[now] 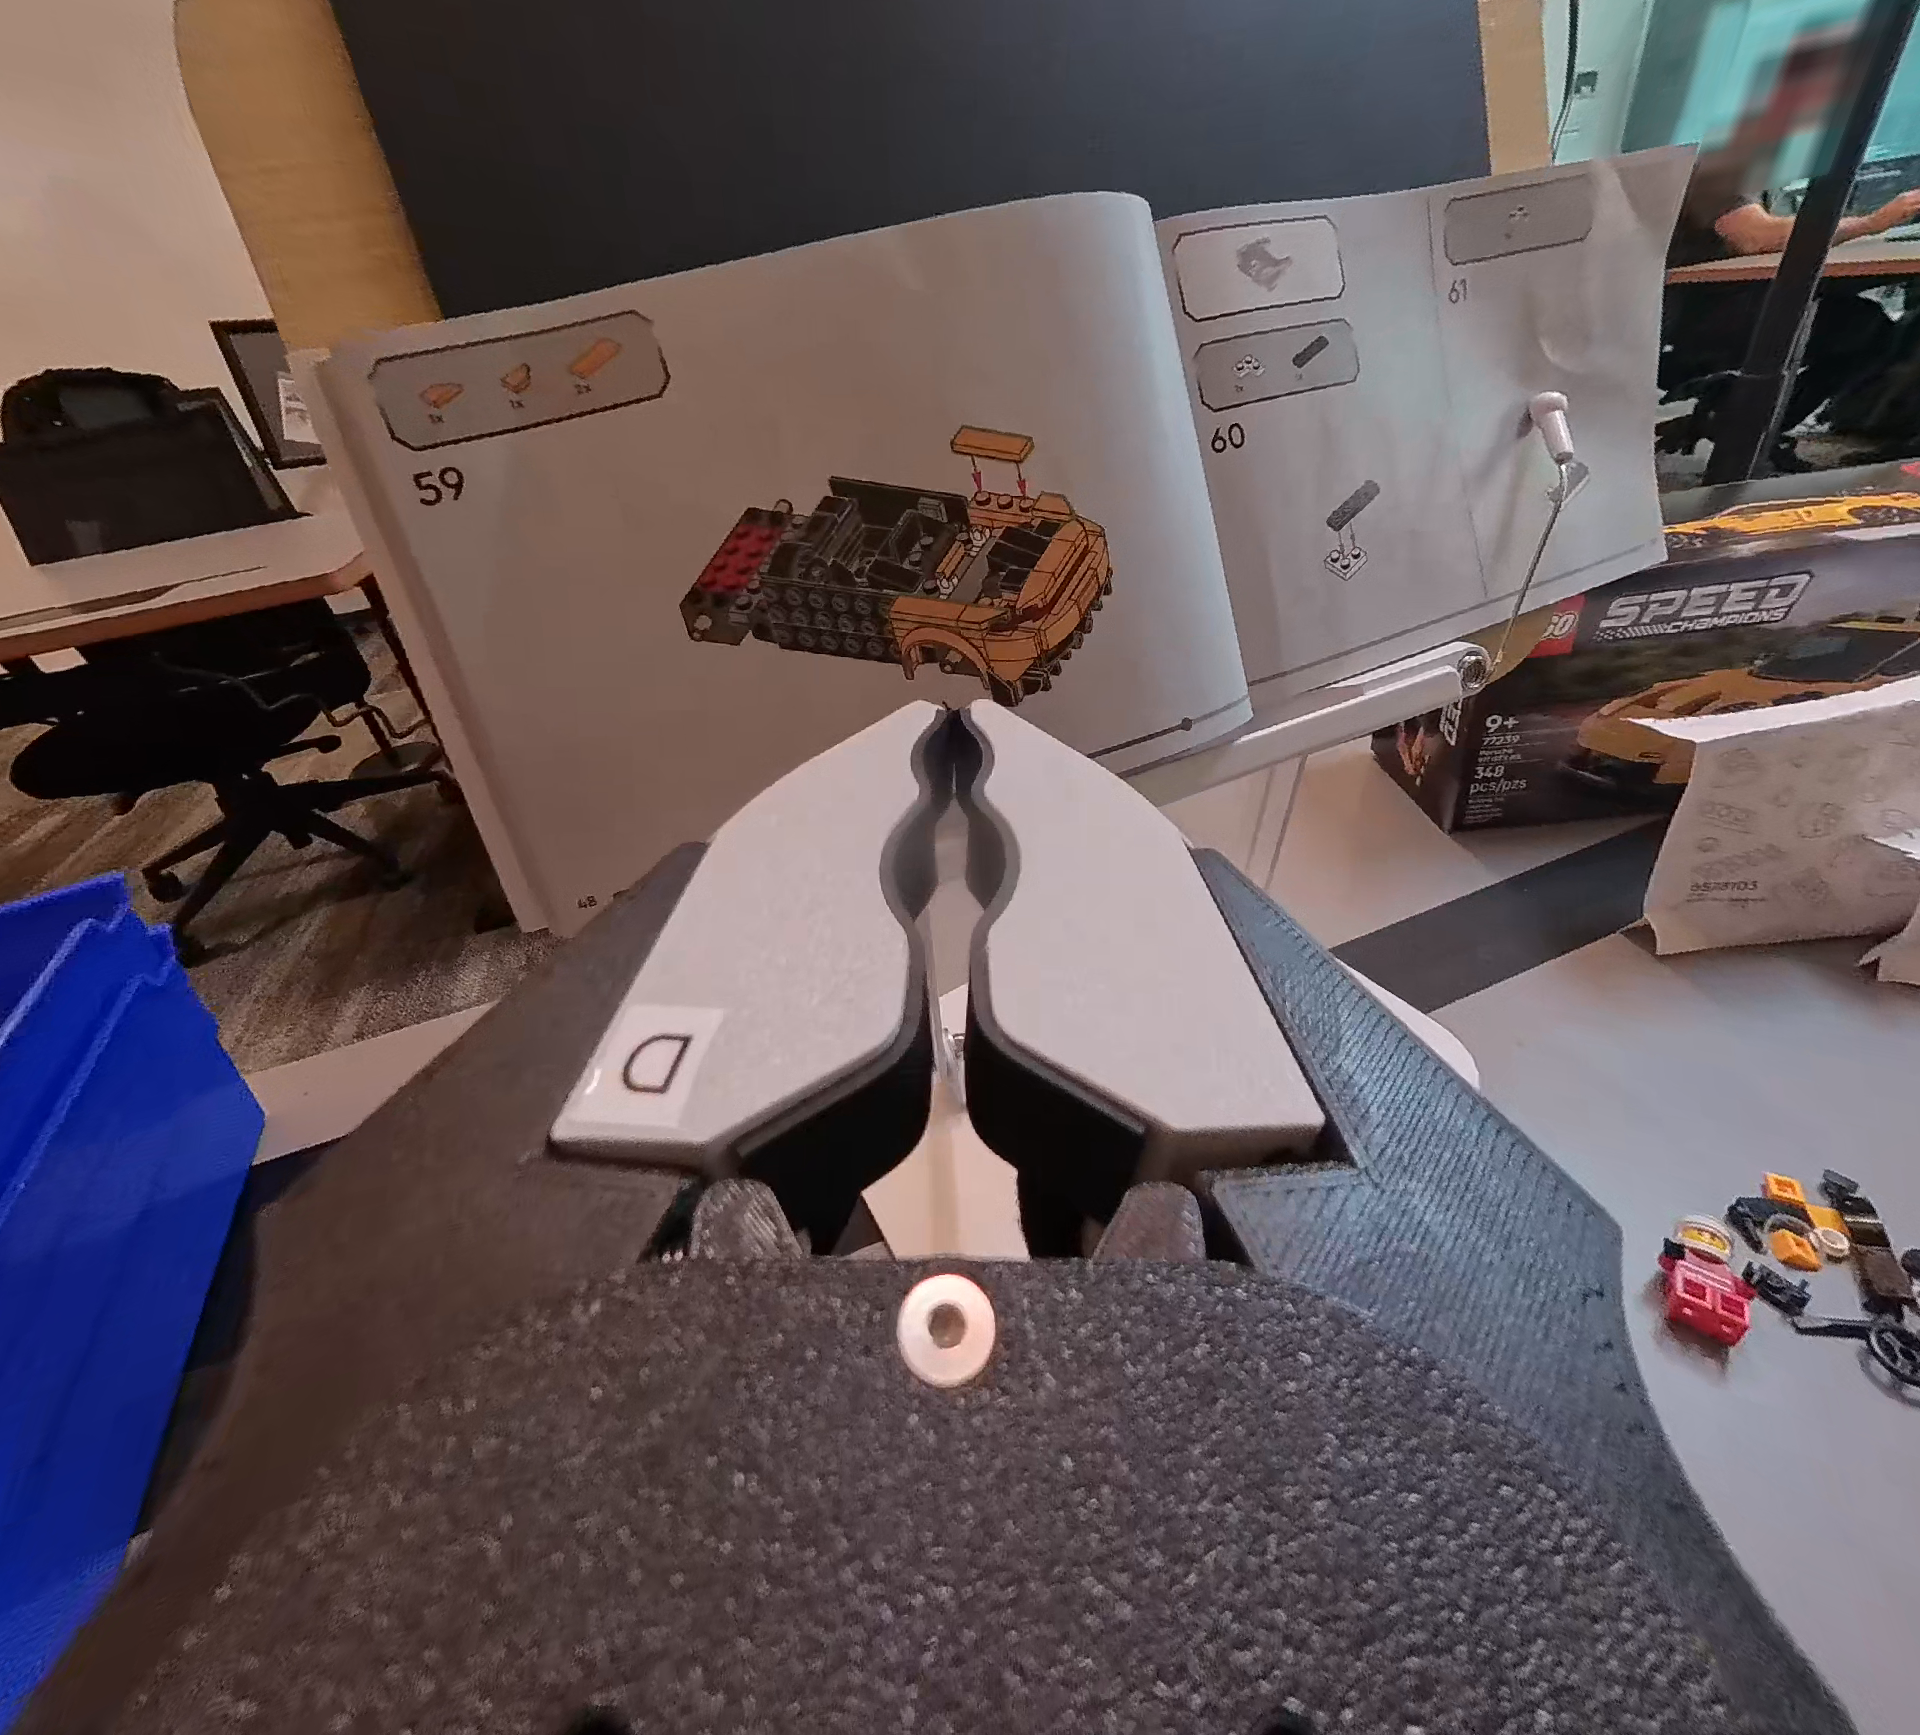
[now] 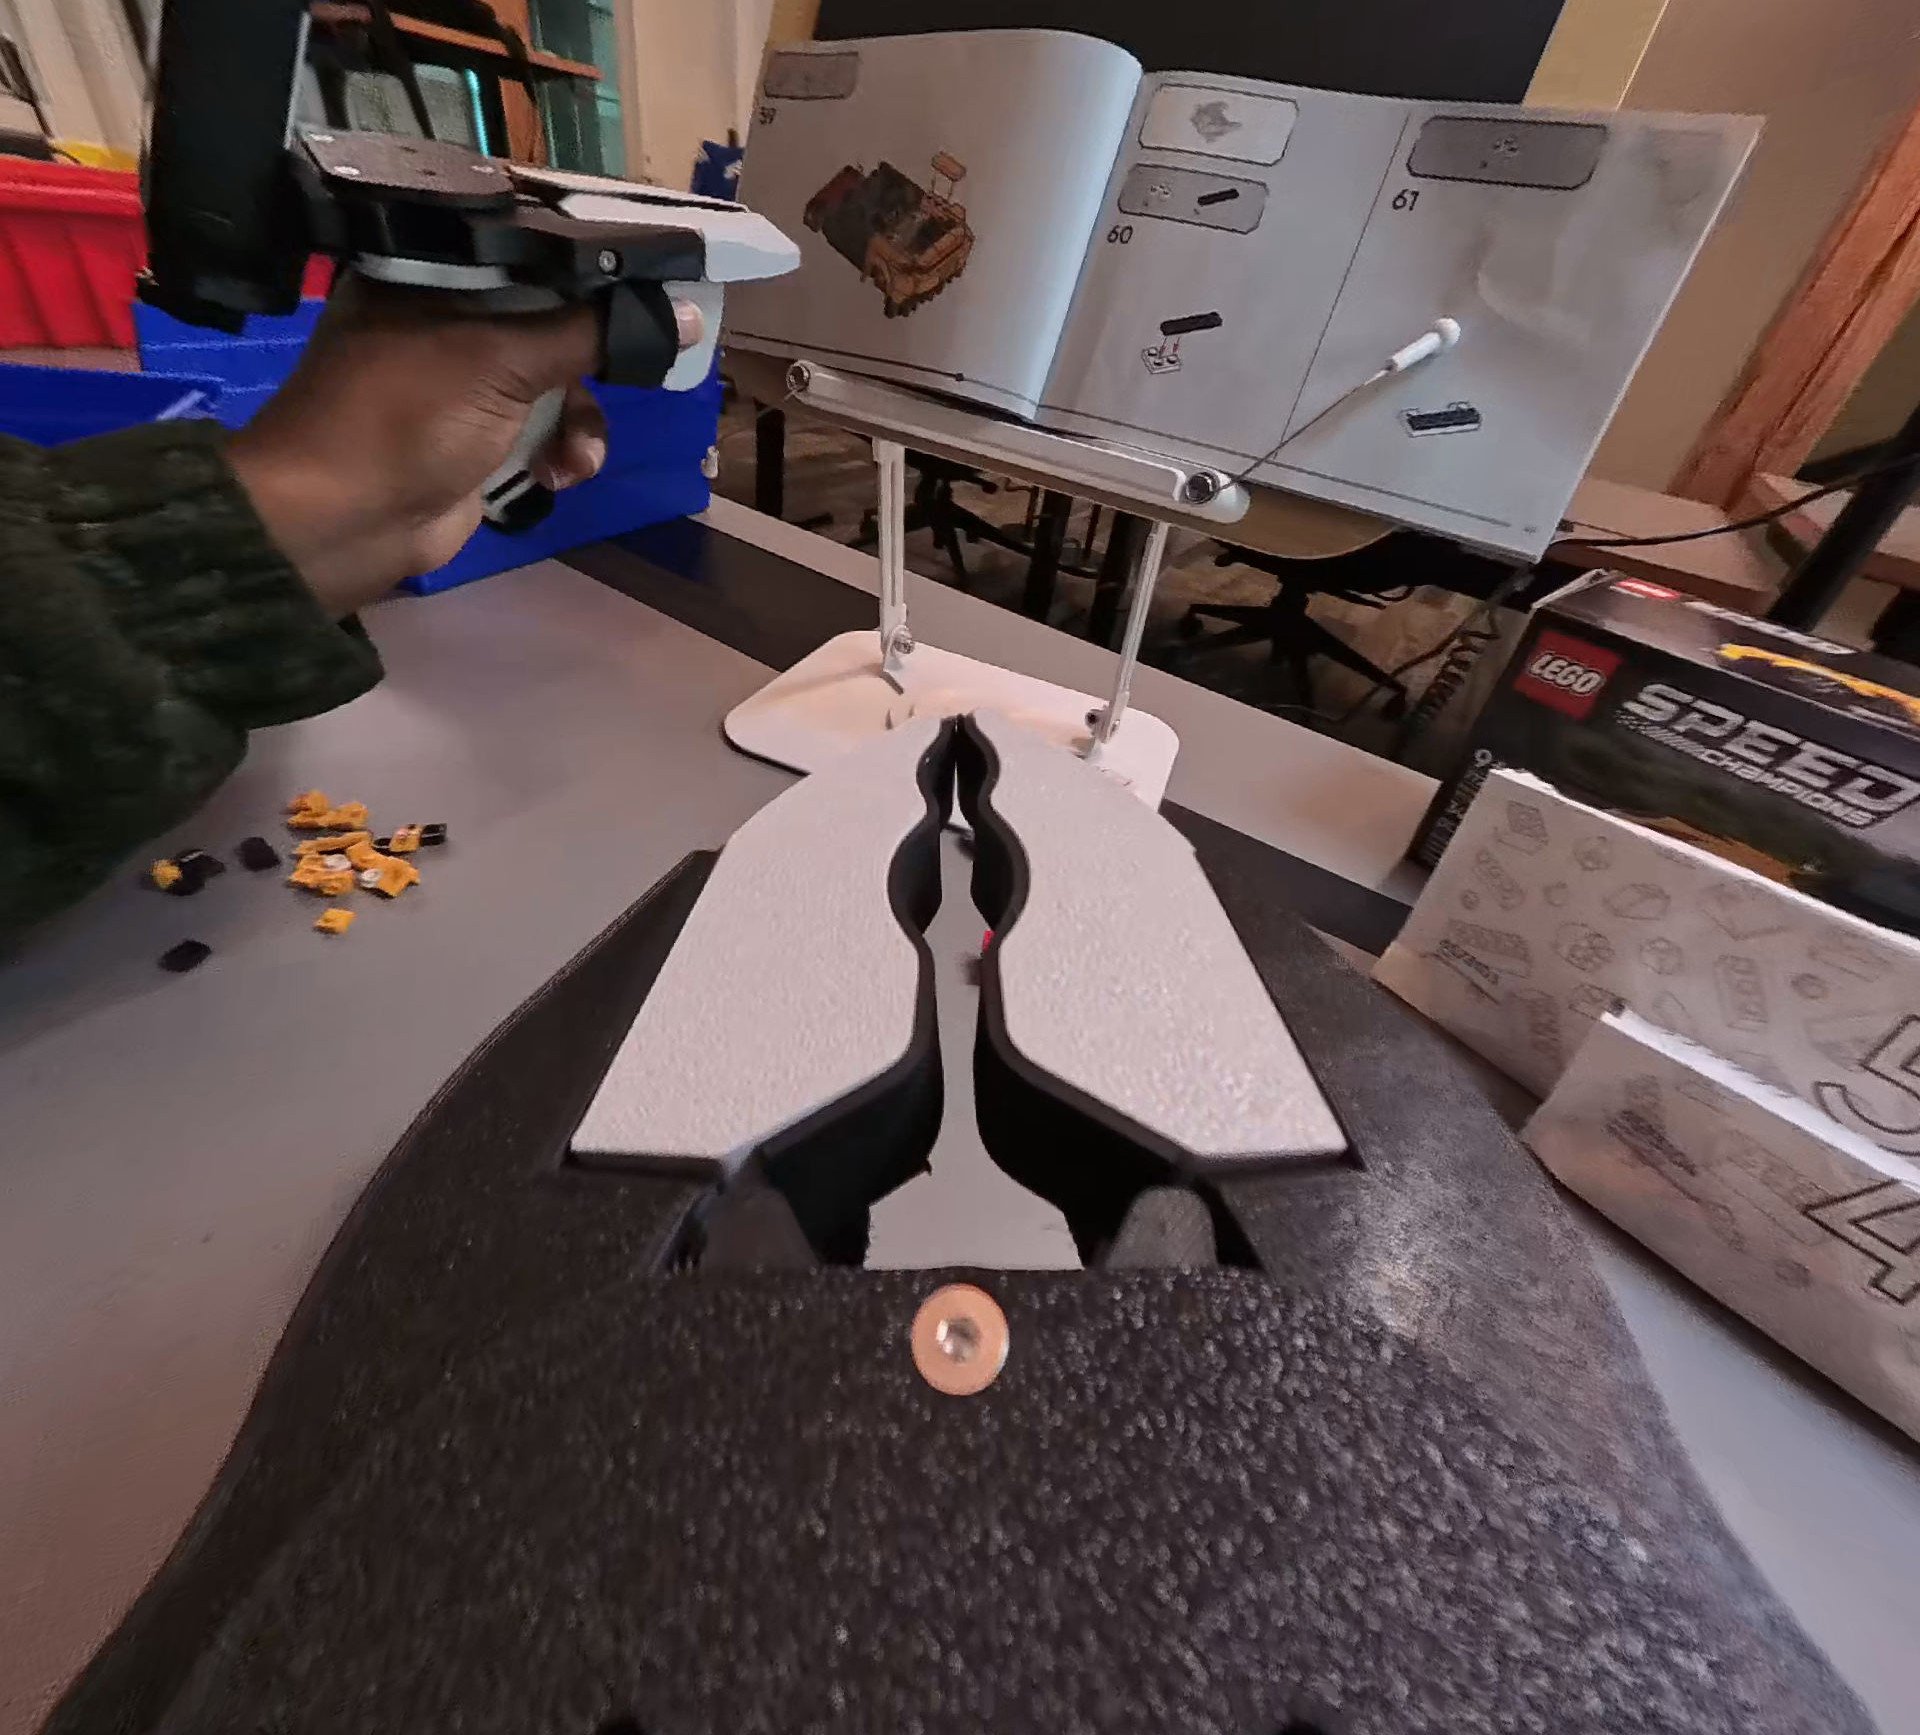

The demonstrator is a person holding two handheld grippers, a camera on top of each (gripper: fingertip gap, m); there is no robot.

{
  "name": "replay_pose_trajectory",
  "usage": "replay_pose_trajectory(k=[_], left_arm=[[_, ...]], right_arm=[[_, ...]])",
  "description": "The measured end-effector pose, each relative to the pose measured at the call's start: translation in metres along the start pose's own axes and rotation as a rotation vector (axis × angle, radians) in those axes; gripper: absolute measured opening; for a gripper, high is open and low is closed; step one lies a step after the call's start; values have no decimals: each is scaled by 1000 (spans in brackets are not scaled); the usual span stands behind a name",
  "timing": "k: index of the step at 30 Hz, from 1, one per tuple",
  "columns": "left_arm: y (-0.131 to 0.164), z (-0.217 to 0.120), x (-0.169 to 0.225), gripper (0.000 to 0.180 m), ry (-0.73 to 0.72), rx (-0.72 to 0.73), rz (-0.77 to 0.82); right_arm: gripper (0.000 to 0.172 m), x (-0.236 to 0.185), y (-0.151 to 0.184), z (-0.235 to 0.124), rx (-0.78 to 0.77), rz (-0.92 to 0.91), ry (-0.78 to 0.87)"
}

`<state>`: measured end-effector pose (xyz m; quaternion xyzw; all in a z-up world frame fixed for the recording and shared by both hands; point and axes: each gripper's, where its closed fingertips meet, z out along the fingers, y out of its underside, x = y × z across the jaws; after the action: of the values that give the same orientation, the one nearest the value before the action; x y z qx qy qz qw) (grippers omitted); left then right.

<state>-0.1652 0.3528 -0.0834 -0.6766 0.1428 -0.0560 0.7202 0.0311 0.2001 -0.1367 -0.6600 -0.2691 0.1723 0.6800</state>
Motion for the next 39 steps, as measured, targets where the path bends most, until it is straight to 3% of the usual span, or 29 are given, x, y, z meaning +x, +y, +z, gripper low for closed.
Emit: replay_pose_trajectory(k=[4,10,11,12,16,20,24,26,30,35,39], left_arm=[[-7,-7,10,0,63,-21,-14],[-33,-50,73,0,424,-105,36],[-31,-62,85,7,481,-119,64],[-25,-74,97,19,534,-136,93],[32,-124,140,36,748,-271,152],[100,-166,171,53,905,-467,68],[140,-190,198,59,1027,-619,15],[156,-195,204,64,1042,-679,68],[170,-189,206,61,1010,-677,137],[171,-187,203,63,992,-669,140],[172,-186,195,59,978,-689,114]], right_arm=[[0,8,11,-2,-43,57,-1],[4,11,0,-14,-94,-12,-87],[8,10,2,-17,-120,-26,-118],[13,7,6,-21,-145,-35,-151],[29,-9,33,-33,-234,-19,-299],[51,-37,71,-35,-398,-66,-451],[76,-70,119,-45,-604,-80,-620],[80,-82,130,-48,-643,-59,-674],[63,-81,139,-43,-689,-126,-604],[62,-82,138,-48,-748,-230,-557],[62,-86,140,-64,-839,-179,-596]])
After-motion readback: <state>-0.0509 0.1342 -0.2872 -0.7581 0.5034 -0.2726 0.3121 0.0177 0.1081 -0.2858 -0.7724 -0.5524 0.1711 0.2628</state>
